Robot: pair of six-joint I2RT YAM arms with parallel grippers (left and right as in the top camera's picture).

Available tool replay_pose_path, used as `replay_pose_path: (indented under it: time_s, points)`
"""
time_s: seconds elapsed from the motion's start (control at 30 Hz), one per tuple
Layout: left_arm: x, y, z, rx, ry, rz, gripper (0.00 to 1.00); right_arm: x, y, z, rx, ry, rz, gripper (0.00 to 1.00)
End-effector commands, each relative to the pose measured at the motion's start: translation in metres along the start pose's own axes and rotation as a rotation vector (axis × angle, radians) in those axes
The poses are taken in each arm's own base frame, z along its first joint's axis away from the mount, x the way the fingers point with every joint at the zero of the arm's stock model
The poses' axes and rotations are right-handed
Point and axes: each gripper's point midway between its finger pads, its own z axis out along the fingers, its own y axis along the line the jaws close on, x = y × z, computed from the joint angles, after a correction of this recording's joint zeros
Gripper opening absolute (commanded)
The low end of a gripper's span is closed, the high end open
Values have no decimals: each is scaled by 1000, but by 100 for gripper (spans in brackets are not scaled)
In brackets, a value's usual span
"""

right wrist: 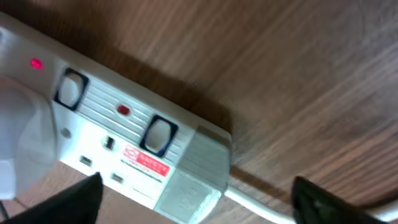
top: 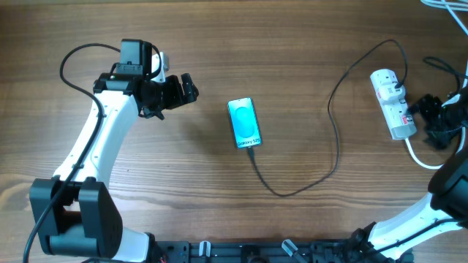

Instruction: Plug charger to phone and switch on socket

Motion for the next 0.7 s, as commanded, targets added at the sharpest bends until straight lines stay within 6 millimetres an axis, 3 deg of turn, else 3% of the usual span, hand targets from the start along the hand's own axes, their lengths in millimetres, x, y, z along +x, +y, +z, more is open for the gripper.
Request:
replay_pose_path:
  time_s: [0.0, 0.33, 0.5, 0.67]
  points:
    - [-1, 3, -2, -10, -9, -13, 100, -10, 9, -6, -32, -54, -29, 100]
    - [-1, 3, -2, -10, -9, -13, 100, -72, 29, -20, -106, -318, -80, 100]
    - [-1, 3, -2, -10, -9, -13, 100, -87, 35, -26, -125, -383, -92, 100]
    - [-1, 3, -2, -10, -9, -13, 100, -88, 35, -26, -125, -386, -93, 100]
